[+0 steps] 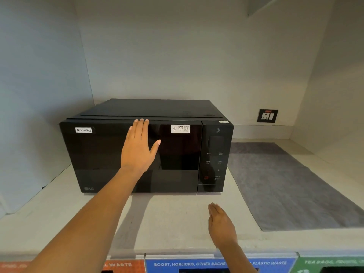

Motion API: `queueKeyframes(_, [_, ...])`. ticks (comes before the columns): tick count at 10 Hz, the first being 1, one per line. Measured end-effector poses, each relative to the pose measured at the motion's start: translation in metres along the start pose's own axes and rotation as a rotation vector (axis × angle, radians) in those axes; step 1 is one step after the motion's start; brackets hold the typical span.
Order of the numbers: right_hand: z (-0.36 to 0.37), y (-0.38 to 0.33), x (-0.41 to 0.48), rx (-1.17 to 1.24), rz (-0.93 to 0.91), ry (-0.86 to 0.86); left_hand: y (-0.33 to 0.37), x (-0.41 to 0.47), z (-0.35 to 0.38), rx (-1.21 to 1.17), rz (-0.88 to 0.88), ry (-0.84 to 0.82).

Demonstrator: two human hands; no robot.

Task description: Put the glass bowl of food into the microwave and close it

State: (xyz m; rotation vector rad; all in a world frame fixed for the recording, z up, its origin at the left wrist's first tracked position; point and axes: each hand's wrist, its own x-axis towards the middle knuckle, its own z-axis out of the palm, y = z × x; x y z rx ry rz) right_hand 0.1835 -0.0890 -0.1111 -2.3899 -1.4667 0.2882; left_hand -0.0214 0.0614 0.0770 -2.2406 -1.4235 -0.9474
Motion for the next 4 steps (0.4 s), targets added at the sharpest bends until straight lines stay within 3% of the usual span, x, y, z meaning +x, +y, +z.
queueKeyframes(2, [-0.014,0.002,-0.019,-0.092,-0.032,-0.105,-0.001,-0.003,-0.008,-0.036,-0.004,-0.083])
queueKeyframes(3, [-0.028,0.001,-0.048,-0.008,-0.011,-0.099,0.001,-0.003,-0.016,-0.032,-0.012,-0.113])
queueKeyframes(4, [-0.050,0.001,-0.069,0.131,-0.034,0.098,0.003,-0.007,-0.021,0.006,-0.005,-0.109])
